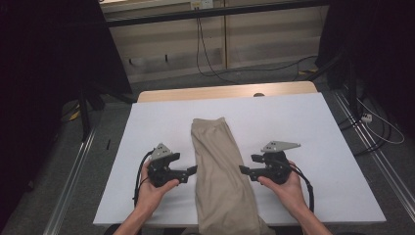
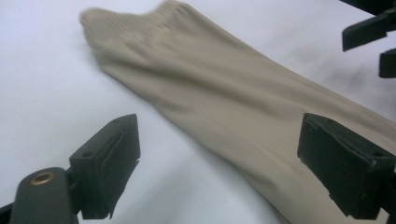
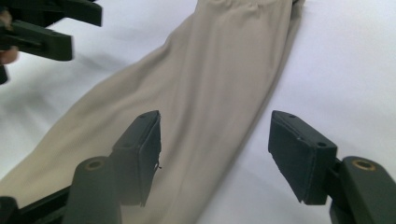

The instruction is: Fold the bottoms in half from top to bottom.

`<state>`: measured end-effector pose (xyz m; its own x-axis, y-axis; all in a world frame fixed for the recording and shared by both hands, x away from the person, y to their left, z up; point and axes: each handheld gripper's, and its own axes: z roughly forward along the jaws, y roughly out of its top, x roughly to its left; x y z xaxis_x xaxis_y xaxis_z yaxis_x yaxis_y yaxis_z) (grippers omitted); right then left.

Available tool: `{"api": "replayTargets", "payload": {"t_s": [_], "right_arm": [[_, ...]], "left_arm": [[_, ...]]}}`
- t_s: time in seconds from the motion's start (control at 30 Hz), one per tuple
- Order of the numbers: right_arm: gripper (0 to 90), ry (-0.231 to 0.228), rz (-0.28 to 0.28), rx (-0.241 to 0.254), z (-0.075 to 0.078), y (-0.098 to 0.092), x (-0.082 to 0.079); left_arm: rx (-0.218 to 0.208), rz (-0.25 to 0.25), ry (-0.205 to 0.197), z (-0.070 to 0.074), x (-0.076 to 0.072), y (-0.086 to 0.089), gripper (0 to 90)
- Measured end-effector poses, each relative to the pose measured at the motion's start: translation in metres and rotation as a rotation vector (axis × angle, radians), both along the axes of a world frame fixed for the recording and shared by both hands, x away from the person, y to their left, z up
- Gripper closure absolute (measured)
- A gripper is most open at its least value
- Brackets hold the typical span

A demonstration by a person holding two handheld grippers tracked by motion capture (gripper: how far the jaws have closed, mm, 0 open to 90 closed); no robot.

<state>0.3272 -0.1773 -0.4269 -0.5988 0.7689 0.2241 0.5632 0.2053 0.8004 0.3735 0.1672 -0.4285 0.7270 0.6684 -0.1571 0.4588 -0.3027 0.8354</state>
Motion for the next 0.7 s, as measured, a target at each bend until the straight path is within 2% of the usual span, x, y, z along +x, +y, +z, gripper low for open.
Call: {"api": "replayTargets", "payload": {"t_s": [0.07,0.1,0.17,0.23,0.37,0.47,0.57,0.63,0.7], "right_arm": [[36.1,-0.009,-0.005,-0.001,0.001,0.002,0.014],[37.3,-0.019,-0.006,0.003,0.001,0.002,0.021],[40.0,-0.051,-0.013,0.002,0.004,0.004,0.036],[41.8,-0.053,-0.021,0.001,0.006,0.005,0.053],[45.5,-0.026,-0.026,-0.019,0.004,0.01,0.092],[44.9,-0.006,-0.04,-0.028,0.002,0.018,0.123],[46.5,0.002,-0.053,-0.029,0.001,0.026,0.152],[49.5,0.019,-0.054,-0.051,0.001,0.032,0.17],[52.3,0.035,-0.053,-0.063,0.0,0.037,0.184]], "left_arm": [[0.011,0.018,-0.004,0.0,0.016,0.0,13.7],[-0.011,0.04,0.0,-0.001,0.023,-0.001,13.6],[0.0,0.055,0.016,0.001,0.038,-0.001,14.6],[0.022,0.071,0.01,0.002,0.054,-0.002,18.5],[0.011,0.108,0.053,-0.001,0.085,-0.006,24.8],[0.015,0.118,0.054,-0.005,0.105,-0.015,29.9],[0.039,0.117,0.046,-0.007,0.125,-0.023,36.0],[0.016,0.143,0.051,-0.01,0.136,-0.026,41.1],[0.017,0.16,0.065,-0.013,0.145,-0.027,47.5]]}}
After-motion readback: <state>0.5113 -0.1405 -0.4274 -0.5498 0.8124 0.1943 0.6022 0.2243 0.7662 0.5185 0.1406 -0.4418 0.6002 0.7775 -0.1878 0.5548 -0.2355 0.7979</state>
